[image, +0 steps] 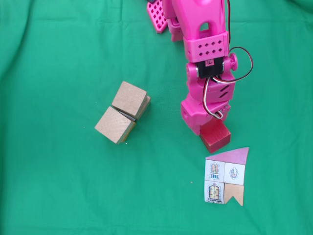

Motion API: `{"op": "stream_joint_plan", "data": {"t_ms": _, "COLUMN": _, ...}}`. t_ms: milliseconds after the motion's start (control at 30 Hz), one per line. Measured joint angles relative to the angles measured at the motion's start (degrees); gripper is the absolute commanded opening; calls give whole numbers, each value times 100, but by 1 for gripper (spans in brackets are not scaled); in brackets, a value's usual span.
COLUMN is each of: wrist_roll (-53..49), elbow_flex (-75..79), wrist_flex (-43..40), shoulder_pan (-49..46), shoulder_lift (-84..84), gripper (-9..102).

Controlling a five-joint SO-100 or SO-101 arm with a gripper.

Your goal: Grasp some building blocks and build the house on the picture.

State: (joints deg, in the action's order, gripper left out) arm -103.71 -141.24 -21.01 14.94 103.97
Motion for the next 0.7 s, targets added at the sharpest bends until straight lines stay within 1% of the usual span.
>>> {"op": "stream_joint_plan", "data": {"t_ms": 300, "wrist_roll": 0, "elbow_flex": 0, "wrist_flex": 0, "shoulder_pan": 0, "shoulder_lift": 387, "gripper": 24}}
{"op": "stream_joint_plan", "data": {"t_ms": 700, "wrist_roll": 0, "elbow_flex": 0, "wrist_flex": 0, "shoulder_pan": 0, "shoulder_lift": 1371, "gripper": 24}}
